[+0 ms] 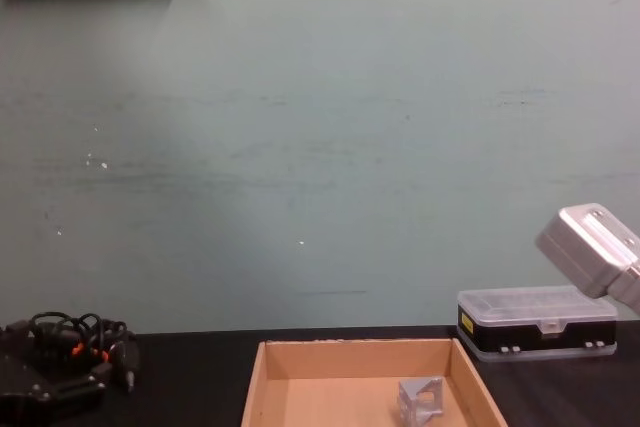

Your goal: Use one hand to pick up the angle iron from the table and place it into the box.

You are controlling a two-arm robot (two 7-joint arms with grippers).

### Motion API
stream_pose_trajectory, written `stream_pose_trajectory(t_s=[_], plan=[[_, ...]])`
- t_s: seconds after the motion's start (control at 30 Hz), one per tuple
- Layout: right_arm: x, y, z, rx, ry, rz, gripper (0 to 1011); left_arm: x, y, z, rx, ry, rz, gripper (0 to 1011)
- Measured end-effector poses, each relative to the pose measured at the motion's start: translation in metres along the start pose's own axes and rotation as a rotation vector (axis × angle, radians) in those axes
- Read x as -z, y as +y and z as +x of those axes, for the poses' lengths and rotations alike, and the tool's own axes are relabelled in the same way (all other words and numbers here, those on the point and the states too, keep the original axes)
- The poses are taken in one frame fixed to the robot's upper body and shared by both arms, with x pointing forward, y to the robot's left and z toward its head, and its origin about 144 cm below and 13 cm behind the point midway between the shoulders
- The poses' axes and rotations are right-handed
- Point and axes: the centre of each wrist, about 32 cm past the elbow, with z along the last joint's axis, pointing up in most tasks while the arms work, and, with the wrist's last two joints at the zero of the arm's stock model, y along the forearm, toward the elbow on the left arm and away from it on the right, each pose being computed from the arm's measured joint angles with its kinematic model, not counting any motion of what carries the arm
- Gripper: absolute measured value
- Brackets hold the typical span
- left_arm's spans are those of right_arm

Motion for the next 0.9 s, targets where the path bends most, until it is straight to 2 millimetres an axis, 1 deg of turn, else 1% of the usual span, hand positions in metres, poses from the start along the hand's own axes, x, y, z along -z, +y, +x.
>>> stream_pose_trajectory(t_s=[0.03,0.07,0.37,0.53,0.7,0.73,0.9], plan=[[0.0,0.0,0.0,0.0,0.0,0.0,459,0.0,0.0,0.0,0.0,0.0,0.0,1011],[0.0,0.0,0.0,0.0,0.0,0.0,453,0.0,0.0,0.0,0.0,0.0,0.0,1011],[0.0,0.0,0.0,0.0,-0.001,0.001,452,0.0,0.0,0.0,0.0,0.0,0.0,1011],[-0.003,-0.008,-0.002,-0.03,-0.021,0.049,453,0.0,0.0,0.0,0.0,0.0,0.0,1011],[-0.016,-0.016,-0.006,-0.051,-0.061,0.101,452,0.0,0.0,0.0,0.0,0.0,0.0,1011],[-0.021,-0.018,-0.006,-0.055,-0.074,0.116,453,0.0,0.0,0.0,0.0,0.0,0.0,1011],[-0.041,-0.017,-0.002,-0.067,-0.099,0.147,452,0.0,0.0,0.0,0.0,0.0,0.0,1011]])
